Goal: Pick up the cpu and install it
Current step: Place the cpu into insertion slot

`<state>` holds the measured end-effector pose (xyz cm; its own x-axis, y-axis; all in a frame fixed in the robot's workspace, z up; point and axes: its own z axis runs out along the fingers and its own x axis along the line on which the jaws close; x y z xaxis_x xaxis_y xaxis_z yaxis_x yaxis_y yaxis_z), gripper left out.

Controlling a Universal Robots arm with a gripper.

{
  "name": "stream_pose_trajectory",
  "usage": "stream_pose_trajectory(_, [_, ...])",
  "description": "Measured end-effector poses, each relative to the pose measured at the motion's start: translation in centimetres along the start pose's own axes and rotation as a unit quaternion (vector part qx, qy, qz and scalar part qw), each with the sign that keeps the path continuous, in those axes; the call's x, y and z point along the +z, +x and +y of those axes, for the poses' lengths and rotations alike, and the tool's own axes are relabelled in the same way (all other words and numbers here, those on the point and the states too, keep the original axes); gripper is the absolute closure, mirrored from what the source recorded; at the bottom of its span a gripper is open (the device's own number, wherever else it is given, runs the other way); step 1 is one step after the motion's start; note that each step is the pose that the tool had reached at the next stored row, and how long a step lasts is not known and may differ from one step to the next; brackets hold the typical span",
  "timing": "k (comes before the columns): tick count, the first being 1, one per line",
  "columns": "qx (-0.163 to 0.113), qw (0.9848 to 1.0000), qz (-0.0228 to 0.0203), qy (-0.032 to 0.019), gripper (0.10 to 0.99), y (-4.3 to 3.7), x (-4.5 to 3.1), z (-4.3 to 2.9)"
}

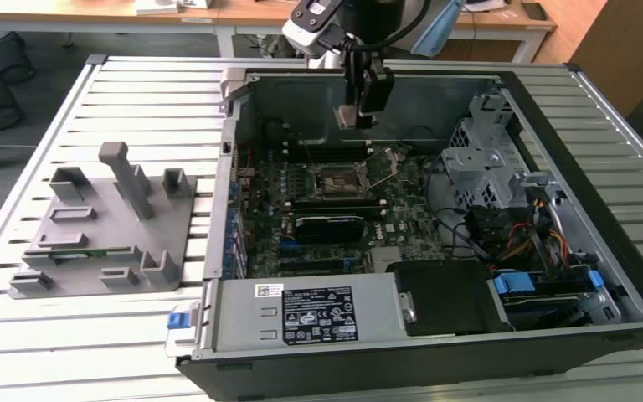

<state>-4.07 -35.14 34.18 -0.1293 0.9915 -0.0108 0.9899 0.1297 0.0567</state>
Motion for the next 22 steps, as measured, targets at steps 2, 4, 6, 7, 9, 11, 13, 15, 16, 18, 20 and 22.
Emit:
stream_pose_trajectory(2, [0.0,1.0,0.0,0.0,0.561,0.0,0.09,-0.01])
stream_pose_trajectory(4, [0.0,1.0,0.0,0.0,0.561,0.0,0.19,-0.01])
stream_pose_trajectory(6, [0.0,1.0,0.0,0.0,0.561,0.0,0.3,-0.02])
stream_pose_trajectory(7, [0.0,1.0,0.0,0.0,0.561,0.0,0.35,-0.02])
stream_pose_trajectory(9, [0.0,1.0,0.0,0.0,0.561,0.01,0.46,-0.03])
stream_pose_trajectory(11, [0.0,1.0,0.0,0.0,0.561,0.0,0.56,-0.03])
stream_pose_trajectory(13, [0.0,1.0,0.0,0.0,0.561,0.01,0.67,-0.04])
stream_pose_trajectory(15, [0.0,1.0,0.0,0.0,0.561,0.01,0.77,-0.04])
stream_pose_trajectory(16, [0.0,1.0,0.0,0.0,0.561,0.01,0.82,-0.05])
stream_pose_trajectory(18, [0.0,1.0,0.0,0.0,0.561,0.01,0.94,-0.06])
stream_pose_trajectory(20, [0.0,1.0,0.0,0.0,0.561,0.01,1.05,-0.06])
stream_pose_trajectory(22, [0.0,1.0,0.0,0.0,0.561,0.01,1.15,-0.07])
